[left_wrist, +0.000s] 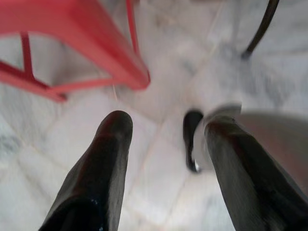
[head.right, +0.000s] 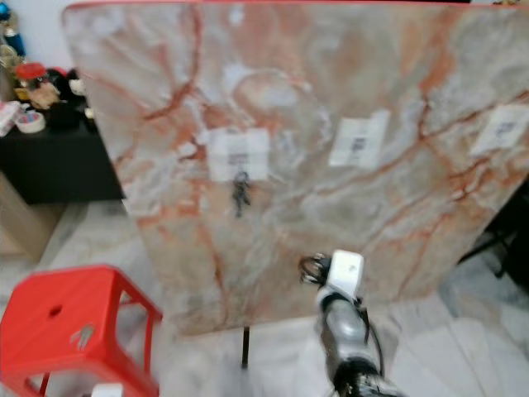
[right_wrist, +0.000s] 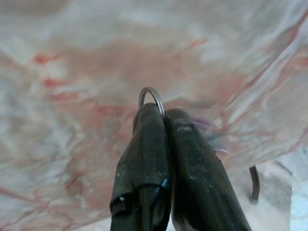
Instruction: Hang keys on a hook
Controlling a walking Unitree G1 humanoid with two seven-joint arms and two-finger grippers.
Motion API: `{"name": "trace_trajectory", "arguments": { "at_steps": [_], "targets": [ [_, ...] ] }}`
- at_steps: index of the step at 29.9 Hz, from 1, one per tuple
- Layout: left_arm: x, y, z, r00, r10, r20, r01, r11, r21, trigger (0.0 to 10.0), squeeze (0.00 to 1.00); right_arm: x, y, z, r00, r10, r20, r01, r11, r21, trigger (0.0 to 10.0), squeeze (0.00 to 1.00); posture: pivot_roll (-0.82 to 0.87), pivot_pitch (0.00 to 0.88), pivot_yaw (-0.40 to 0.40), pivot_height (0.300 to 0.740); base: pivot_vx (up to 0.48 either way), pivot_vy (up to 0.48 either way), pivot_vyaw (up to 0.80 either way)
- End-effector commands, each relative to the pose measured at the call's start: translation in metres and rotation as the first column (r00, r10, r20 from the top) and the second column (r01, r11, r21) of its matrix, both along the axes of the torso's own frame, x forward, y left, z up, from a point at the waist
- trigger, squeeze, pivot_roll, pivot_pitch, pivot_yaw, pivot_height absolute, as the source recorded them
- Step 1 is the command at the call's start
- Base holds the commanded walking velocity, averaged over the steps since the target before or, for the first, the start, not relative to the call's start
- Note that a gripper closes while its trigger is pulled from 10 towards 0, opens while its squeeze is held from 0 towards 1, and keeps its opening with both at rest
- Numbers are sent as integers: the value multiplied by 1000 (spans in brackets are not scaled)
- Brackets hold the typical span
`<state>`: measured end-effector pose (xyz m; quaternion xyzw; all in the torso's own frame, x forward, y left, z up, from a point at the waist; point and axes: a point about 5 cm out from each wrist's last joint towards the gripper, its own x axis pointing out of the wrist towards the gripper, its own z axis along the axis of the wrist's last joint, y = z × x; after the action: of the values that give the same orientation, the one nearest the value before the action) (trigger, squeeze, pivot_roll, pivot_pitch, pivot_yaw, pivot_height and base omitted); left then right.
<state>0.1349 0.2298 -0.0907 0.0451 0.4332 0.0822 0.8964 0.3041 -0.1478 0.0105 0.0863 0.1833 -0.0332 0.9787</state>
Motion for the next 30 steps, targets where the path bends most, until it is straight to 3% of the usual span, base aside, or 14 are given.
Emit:
{"name": "trace_trajectory", "arguments": {
  "at_steps": [1, 8, 10, 11, 14, 15, 16, 17, 21, 30],
  "targets": [
    [-4, -5, -3, 1000, 7, -21, -7, 1000, -13, 10000, 0, 3, -14, 5, 999, -41, 29, 41, 999, -28, 10000, 0, 73, 0, -60, 740, 0, 0, 0],
    [-1, -7, -2, 1000, 5, -12, -5, 1000, -13, 10000, 0, 14, -23, 25, 985, -106, 138, 126, 982, -144, 10000, 0, 73, 0, -59, 740, 0, 0, 0],
    [0, -7, -2, 1000, 5, -5, -5, 1000, -12, 10000, 0, 20, -24, 38, 973, -95, 209, 139, 967, -211, 10000, 0, 73, 0, -60, 740, 0, 0, 0],
    [1, -7, -2, 1000, 5, -1, -5, 1000, -12, 10000, 0, 25, -24, 48, 962, -70, 263, 149, 945, -291, 10000, 0, 74, 0, -60, 740, 0, 0, 0],
    [1, -7, -1, 1000, 6, 0, -6, 1000, -11, 10000, 0, 28, -23, 56, 953, -53, 298, 161, 923, -349, 10000, 0, 74, 0, -60, 740, 0, 0, 0],
    [1, -7, -1, 1000, 7, 1, -7, 1000, -10, 10000, 0, 31, -21, 63, 945, -12, 326, 161, 886, -434, 10000, 0, 74, 0, -60, 740, 0, 0, 0],
    [1, -7, -1, 1000, 8, 2, -8, 1000, -9, 10000, 0, 36, -15, 73, 926, 60, 372, 172, 811, -559, 10000, 0, 67, 0, -59, 740, 0, 0, 0],
    [1, -7, -1, 1000, 8, 2, -8, 1000, -9, 10000, 0, 38, -12, 77, 919, 94, 384, 174, 777, -605, 10000, 0, 67, 0, -59, 740, 0, 0, 0],
    [1, -7, -1, 1000, 11, 1, -11, 1000, -10, 10000, 0, 46, -4, 92, 886, 163, 433, 211, 692, -691, 10000, 0, 70, 0, -61, 740, 0, 0, 0],
    [-2, -3, -1, 1000, 27, 2, -27, 1000, -11, 10000, 0, 59, 5, 117, 832, 222, 508, 323, 551, -769, 10000, 0, 76, 0, -68, 740, 0, 0, 0]
  ]
}}
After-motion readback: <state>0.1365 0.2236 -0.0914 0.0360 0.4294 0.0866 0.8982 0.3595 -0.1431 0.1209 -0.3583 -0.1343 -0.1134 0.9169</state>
